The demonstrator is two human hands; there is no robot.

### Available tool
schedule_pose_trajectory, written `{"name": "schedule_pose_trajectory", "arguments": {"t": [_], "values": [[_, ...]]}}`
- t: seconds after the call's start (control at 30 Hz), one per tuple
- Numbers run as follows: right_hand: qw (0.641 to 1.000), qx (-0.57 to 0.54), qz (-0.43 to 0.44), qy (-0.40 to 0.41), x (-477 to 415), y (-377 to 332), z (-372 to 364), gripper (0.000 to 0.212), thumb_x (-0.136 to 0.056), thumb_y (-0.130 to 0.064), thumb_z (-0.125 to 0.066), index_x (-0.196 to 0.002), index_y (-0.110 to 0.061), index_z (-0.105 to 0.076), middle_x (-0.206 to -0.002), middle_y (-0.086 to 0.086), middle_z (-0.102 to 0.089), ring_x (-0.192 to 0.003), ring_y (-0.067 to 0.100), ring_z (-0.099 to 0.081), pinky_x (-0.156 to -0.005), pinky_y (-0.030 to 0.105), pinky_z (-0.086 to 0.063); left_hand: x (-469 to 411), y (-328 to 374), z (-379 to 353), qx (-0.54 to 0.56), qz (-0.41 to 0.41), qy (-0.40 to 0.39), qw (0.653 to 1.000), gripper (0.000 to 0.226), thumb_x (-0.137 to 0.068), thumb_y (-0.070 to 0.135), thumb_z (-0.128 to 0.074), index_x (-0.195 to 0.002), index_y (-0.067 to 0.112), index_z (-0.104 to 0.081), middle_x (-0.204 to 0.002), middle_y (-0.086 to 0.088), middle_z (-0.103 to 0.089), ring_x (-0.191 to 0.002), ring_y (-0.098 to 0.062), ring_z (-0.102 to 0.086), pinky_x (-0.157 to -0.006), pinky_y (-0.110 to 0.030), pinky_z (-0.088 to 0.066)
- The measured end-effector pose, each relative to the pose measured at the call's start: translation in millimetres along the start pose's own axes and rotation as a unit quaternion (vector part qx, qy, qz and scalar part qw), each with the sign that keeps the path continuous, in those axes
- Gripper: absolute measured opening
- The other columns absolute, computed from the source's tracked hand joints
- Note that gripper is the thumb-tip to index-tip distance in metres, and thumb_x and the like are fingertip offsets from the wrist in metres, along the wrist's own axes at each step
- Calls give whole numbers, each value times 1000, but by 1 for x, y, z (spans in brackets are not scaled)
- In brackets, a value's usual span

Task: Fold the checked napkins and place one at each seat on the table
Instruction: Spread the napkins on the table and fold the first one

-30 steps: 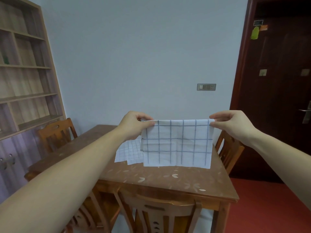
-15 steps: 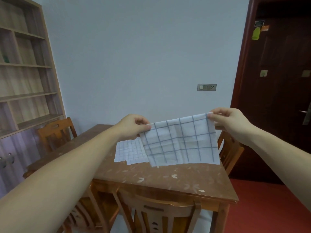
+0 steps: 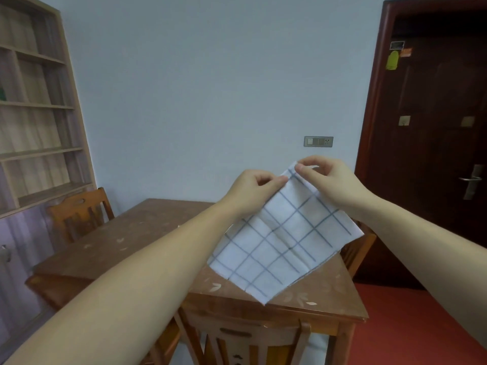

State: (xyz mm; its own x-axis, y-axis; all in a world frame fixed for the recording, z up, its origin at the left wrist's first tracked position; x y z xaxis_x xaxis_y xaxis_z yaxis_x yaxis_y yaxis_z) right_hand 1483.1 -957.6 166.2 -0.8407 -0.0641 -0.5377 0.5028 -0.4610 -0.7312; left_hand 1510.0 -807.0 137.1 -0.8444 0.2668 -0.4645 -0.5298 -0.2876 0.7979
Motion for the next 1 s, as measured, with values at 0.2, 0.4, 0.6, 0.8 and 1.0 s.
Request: {"name": "schedule_pose_trajectory", "arguments": {"t": [0.2, 0.4, 0.6, 0.8, 1.0], "values": [[983, 176, 55, -18, 7, -1, -1, 47, -101, -34, -44, -64, -5, -43, -59, 2, -39, -56, 14, -37, -57, 33, -29, 2, -6, 9, 44, 6, 22, 999, 44, -97, 34, -56, -86, -8, -64, -75, -6, -55, -69, -13, -50, -66, -29, -39], [963, 239, 121, 27, 11, -19, -7, 43, -101, -29, -46, -60, -17, -40, -51, -4, -39, -52, 14, -40, -51, 28, -26, 4, -2, 11, 62, 2, 61, 996, 40, -95, 41, -58, -63, 16, -63, -57, 10, -50, -54, -7, -44, -56, -23, -35], [953, 256, 157, 32, 14, -29, -13, 33, -98, -38, -51, -78, -13, -59, -49, -1, -50, -51, 18, -48, -53, 36, -34, 2, 11, 24, 33, -48, 138, 989, 33, -94, 36, -61, -65, 21, -63, -56, 5, -47, -53, -10, -39, -52, -25, -33], [946, 271, 174, 28, 13, -32, -15, 32, -98, -35, -51, -82, -13, -67, -52, -4, -54, -54, 20, -51, -54, 39, -41, 9, 4, 42, 32, -51, 204, 977, 39, -91, 39, -64, -63, 13, -61, -49, 8, -36, -50, -10, -33, -51, -26, -30], [942, 285, 176, 25, 7, -30, -15, 33, -101, -30, -47, -80, -11, -63, -55, -4, -51, -59, 25, -51, -57, 42, -41, 7, 3, 41, 42, -46, 188, 980, 46, -92, 45, -60, -60, 13, -54, -53, 0, -30, -52, -15, -29, -51, -29, -25]]}}
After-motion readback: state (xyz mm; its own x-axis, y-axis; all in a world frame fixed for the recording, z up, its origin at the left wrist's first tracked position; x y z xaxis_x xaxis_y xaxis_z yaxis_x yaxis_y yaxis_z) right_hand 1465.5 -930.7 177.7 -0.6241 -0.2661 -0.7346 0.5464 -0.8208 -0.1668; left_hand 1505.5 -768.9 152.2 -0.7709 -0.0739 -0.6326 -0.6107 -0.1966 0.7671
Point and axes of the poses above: each hand's wrist, its own x-axis away from the middle knuckle, its own z-axis out of the back of the hand, y = z × x, the point moved 10 cm from there along -x, towards the middle knuckle
